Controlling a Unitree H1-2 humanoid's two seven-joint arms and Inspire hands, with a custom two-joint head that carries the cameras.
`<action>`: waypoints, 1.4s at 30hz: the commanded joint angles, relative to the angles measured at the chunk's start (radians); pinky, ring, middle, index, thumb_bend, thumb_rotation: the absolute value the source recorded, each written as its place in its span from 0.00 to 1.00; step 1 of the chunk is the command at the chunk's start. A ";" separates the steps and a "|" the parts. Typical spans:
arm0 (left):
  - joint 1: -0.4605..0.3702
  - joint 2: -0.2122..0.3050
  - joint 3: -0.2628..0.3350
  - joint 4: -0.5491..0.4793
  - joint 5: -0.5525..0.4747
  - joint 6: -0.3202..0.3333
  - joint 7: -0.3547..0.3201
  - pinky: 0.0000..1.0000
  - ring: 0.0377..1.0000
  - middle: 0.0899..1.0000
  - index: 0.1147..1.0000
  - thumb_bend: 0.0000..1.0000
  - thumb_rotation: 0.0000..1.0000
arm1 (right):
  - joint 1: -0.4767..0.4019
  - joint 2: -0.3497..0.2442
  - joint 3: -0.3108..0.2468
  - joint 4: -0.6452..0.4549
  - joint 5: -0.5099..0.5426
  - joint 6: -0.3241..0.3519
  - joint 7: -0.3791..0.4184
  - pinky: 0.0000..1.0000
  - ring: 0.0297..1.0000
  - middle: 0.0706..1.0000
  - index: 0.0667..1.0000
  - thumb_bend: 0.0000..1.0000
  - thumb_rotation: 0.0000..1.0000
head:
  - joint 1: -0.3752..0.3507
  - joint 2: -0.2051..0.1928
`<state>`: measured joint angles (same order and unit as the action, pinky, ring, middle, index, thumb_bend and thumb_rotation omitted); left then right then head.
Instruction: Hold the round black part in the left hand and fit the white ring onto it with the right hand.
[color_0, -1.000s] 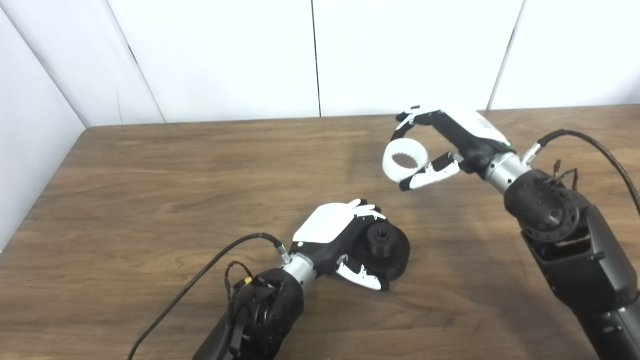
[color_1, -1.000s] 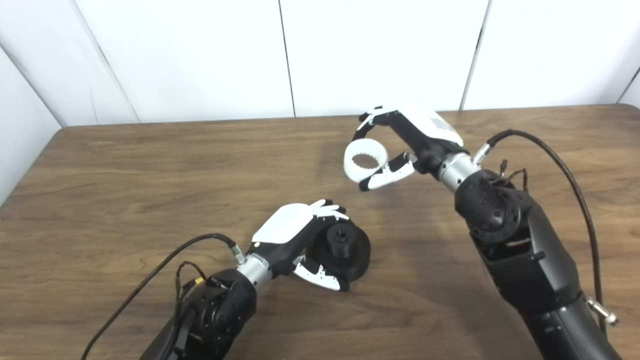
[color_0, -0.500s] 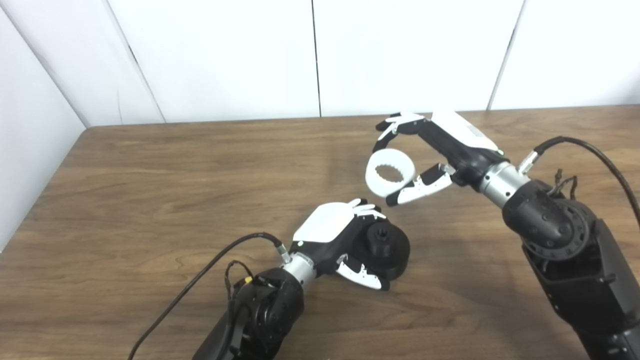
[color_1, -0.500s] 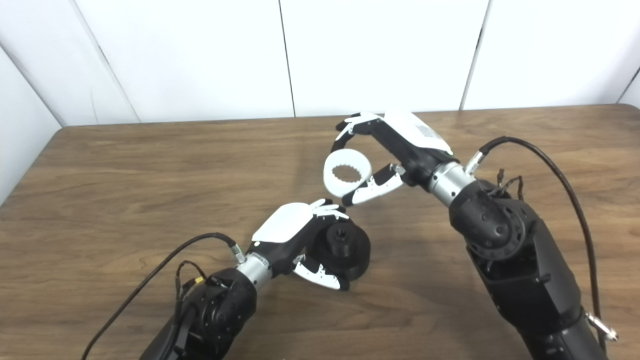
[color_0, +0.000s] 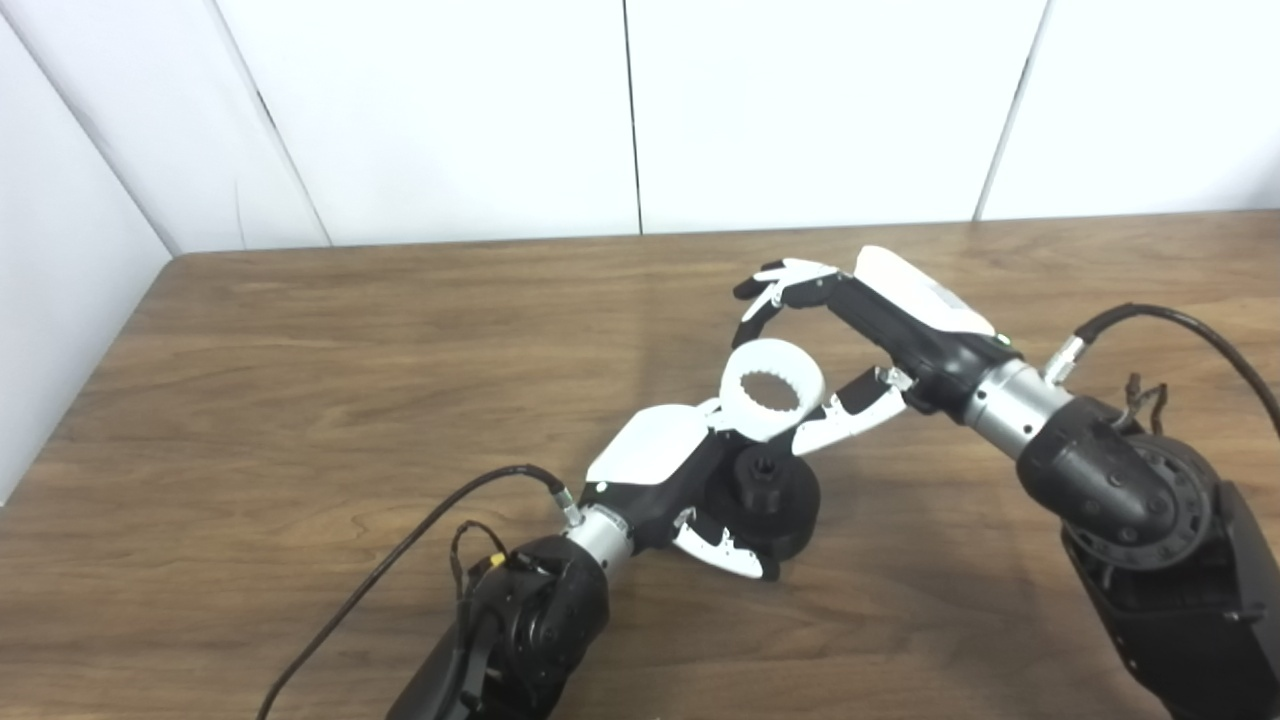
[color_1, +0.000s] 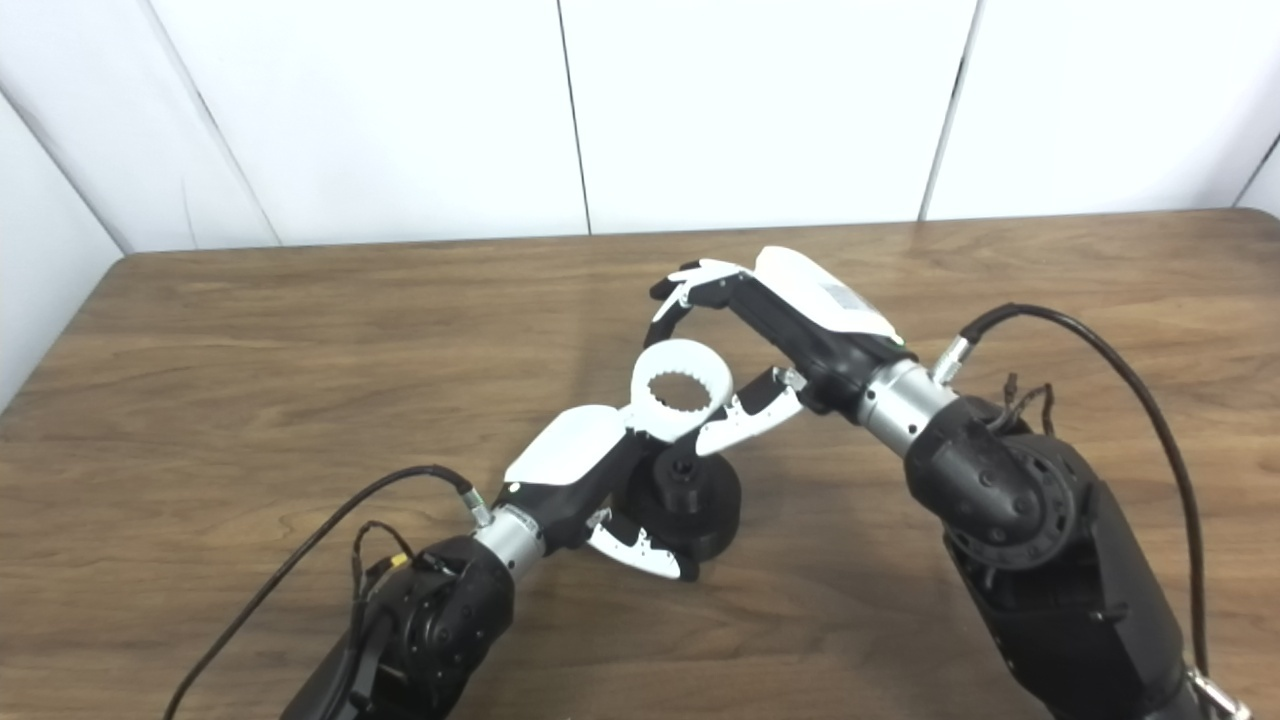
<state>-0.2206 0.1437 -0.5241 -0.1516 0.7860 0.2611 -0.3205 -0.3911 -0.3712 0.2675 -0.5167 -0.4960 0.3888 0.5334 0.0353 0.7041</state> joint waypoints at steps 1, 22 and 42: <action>0.017 0.003 -0.012 0.042 -0.025 0.020 -0.053 0.87 0.97 0.90 0.72 0.95 0.28 | -0.017 -0.014 -0.019 -0.041 0.007 -0.002 -0.002 0.83 0.92 0.82 0.45 0.52 0.14 | 0.004 0.002; 0.008 0.005 -0.012 0.032 -0.022 0.027 -0.064 0.86 0.97 0.90 0.72 0.95 0.30 | 0.039 -0.029 -0.010 -0.011 0.024 -0.035 -0.008 0.82 0.93 0.83 0.45 0.52 0.14 | 0.007 0.009; 0.014 0.008 -0.014 0.023 -0.019 0.031 -0.069 0.87 0.97 0.90 0.72 0.94 0.27 | 0.044 -0.009 0.033 0.088 0.001 -0.079 -0.029 0.83 0.92 0.82 0.45 0.53 0.14 | 0.015 0.004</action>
<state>-0.2229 0.1434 -0.5225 -0.1524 0.7846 0.2632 -0.3235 -0.3224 -0.3853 0.3050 -0.4218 -0.4932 0.3549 0.5366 0.0491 0.7072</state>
